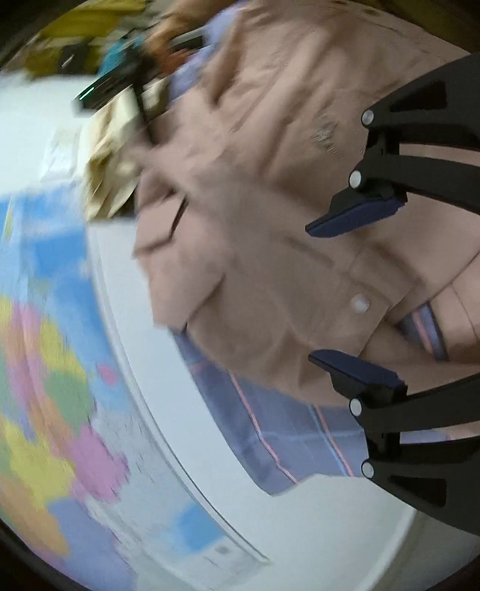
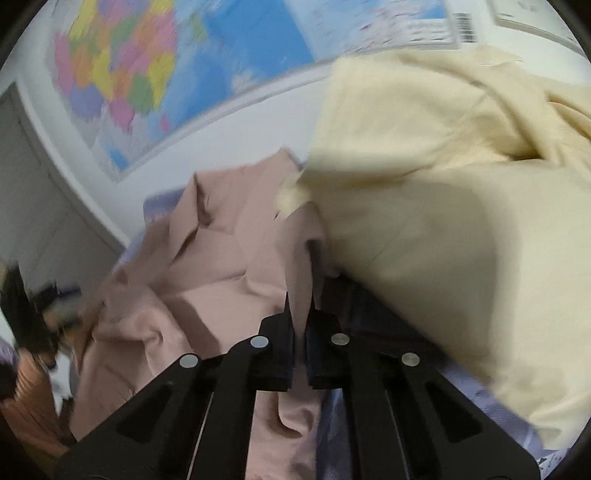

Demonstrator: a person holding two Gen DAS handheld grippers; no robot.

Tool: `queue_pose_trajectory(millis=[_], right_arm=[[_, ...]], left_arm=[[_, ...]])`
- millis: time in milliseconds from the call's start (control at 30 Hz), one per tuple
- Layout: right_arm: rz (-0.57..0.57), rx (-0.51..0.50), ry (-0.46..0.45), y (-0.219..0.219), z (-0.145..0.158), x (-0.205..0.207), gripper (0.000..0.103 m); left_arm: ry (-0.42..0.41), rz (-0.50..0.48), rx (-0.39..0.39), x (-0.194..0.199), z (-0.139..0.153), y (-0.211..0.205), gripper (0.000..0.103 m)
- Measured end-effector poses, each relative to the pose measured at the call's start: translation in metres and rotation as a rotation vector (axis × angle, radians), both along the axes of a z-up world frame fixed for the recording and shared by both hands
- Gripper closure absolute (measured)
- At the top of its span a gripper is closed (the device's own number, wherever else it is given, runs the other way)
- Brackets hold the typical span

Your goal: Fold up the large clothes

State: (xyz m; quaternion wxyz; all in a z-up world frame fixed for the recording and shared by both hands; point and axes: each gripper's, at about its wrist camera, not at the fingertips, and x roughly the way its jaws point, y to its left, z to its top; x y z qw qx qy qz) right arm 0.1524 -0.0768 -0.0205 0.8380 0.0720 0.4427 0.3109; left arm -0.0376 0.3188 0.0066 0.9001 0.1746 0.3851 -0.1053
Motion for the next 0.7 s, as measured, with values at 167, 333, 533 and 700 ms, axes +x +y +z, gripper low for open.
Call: queue_pose_trajectory(millis=[167,333,533,700], right_arm=[[-0.004,-0.01,-0.009,-0.004,0.003,-0.001,0.099],[-0.023,0.0,-0.014,-0.016,0.009,-0.003,0.099],[-0.037,-0.064,-0.022,-0.012,0.006,-0.01,0.092],[-0.046,-0.101,-0.106,-0.013,0.022,-0.032,0.076]], left_arm=[[0.148,0.011,0.196,0.024,-0.054,-0.021,0.082],[0.141,0.12,-0.173,0.054,0.004,0.038,0.097],[0.145,0.188,0.021,0.081,0.007,0.04,0.095],[0.148,0.109,0.086,0.057,-0.029,0.015,0.093]])
